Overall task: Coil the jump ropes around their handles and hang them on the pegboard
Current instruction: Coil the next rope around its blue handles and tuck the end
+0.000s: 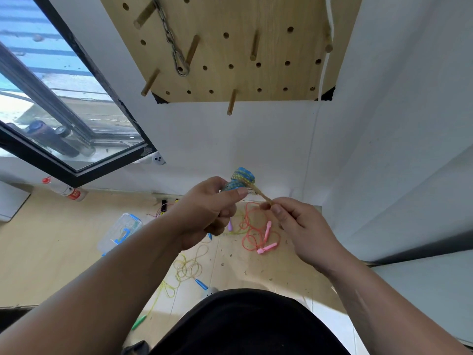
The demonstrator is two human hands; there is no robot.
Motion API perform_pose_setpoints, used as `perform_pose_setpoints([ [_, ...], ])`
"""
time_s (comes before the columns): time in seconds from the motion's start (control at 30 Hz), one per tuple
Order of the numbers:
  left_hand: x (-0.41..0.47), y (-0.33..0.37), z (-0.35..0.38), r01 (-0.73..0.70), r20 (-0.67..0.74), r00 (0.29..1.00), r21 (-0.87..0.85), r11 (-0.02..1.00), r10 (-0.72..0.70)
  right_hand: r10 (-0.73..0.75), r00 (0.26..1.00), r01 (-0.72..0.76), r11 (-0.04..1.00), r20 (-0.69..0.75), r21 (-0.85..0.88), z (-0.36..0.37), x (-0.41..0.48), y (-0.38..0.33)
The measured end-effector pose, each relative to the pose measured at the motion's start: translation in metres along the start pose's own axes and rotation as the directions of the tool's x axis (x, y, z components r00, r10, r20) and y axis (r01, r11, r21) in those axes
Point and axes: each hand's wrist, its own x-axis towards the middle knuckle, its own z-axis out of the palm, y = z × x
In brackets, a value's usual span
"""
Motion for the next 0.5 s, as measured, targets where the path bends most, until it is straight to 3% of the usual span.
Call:
perform_pose_setpoints([
  [0.17,-0.0062,-0.0014,-0.0036,0.017,0.076,0.997,-0.078,0.997,-0.011,-0.008,1.000,0.009,0.999,0.014,-0.043,0.0008,-0.0016,0.0020],
  [0.3,-0.0059,-0.0044,-0.0083,0.017,0.084,0.996,-0.200,0.980,0.000,0.072,0.997,-0.069,0.992,-0.023,0.109,0.0008,-0.0036,-0.0062],
  [0.5,-0.0066,-0.0072,-0.0020,0.040,0.146,0.989,-0.293,0.955,0.003,-0.017,0.999,0.016,1.000,0.039,0.012,0.0027,0.0026,-0.0034],
])
